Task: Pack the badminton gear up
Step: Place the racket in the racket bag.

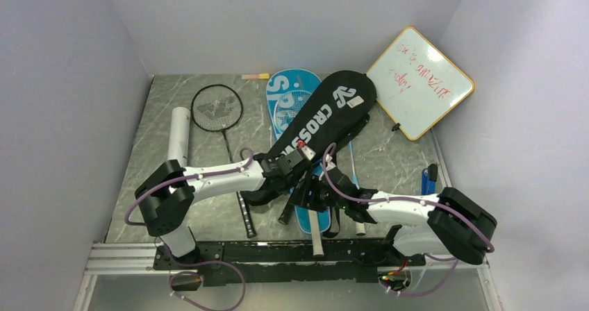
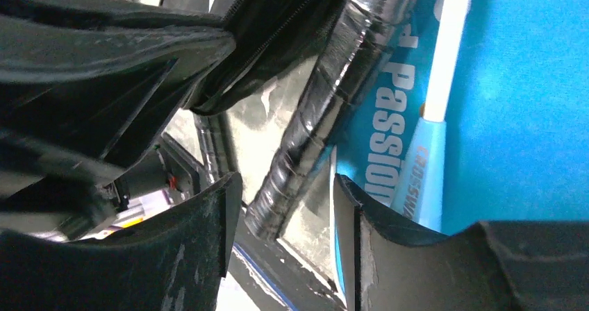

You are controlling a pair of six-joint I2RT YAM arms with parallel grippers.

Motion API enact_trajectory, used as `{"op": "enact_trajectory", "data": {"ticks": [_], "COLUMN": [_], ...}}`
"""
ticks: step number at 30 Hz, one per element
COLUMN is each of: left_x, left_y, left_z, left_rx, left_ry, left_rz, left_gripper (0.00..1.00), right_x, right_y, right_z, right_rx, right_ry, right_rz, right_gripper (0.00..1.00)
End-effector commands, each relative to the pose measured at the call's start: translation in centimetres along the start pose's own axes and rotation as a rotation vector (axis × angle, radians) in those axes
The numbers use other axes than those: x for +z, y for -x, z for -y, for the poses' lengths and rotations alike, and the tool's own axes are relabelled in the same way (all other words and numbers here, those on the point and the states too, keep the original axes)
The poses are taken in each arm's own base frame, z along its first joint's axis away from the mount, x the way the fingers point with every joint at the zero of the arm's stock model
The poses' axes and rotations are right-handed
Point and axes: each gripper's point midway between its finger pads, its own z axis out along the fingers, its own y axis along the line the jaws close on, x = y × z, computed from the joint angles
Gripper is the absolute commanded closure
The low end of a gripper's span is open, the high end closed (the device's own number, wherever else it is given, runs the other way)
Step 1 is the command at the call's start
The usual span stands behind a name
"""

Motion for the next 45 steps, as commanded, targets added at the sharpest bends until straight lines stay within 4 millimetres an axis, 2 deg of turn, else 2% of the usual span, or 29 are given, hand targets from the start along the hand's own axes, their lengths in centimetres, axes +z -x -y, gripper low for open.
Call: {"op": "enact_trajectory", "data": {"ticks": [1, 4, 9, 13, 17, 22, 28, 33, 35, 37, 40, 45], "left_x": [-2.6, -3.3, -4.0, -4.8, -5.6, -6.0, -5.8, -5.1, -4.9, -4.9, -4.9, -5.9], "left_y": [2.6, 2.9, 3.1, 3.4, 3.6, 3.7, 3.3, 2.7, 2.4, 2.1, 1.9, 1.7], "left_z": [1.2, 2.2, 3.8, 4.8, 5.4, 5.1, 5.1, 4.7, 4.6, 4.6, 4.5, 5.3], "left_rx": [-0.061, -0.071, -0.088, -0.123, -0.159, -0.194, -0.211, -0.22, -0.222, -0.226, -0.229, -0.224], "left_ry": [-0.087, -0.153, -0.269, -0.376, -0.468, -0.509, -0.541, -0.532, -0.532, -0.538, -0.546, -0.613], "left_rz": [0.075, 0.084, 0.084, 0.089, 0.095, 0.101, 0.088, 0.07, 0.066, 0.063, 0.057, 0.051], "left_gripper": [0.95, 0.95, 0.95, 0.95, 0.95, 0.95, 0.95, 0.95, 0.95, 0.95, 0.95, 0.95], "right_x": [1.0, 1.6, 1.4, 1.0, 0.7, 1.2, 2.1, 2.7, 2.9, 2.7, 2.0, 0.5], "right_y": [1.0, 1.1, 1.7, 2.1, 2.2, 2.1, 1.8, 1.4, 1.2, 1.3, 1.9, 3.7], "right_z": [-1.6, -1.6, -2.6, -3.5, -4.0, -3.1, -2.6, -1.8, -1.6, -1.8, -2.3, -4.0], "right_rx": [0.042, 0.059, 0.063, 0.062, 0.064, 0.066, 0.081, 0.09, 0.097, 0.105, 0.11, 0.081], "right_ry": [0.063, 0.055, 0.081, 0.109, 0.132, 0.092, 0.087, 0.057, 0.051, 0.068, 0.08, 0.13], "right_rz": [0.05, 0.047, 0.067, 0.08, 0.086, 0.079, 0.069, 0.055, 0.049, 0.056, 0.083, 0.159], "right_gripper": [0.45, 0.49, 0.66, 0.71, 0.7, 0.57, 0.53, 0.54, 0.59, 0.7, 0.79, 0.83]}}
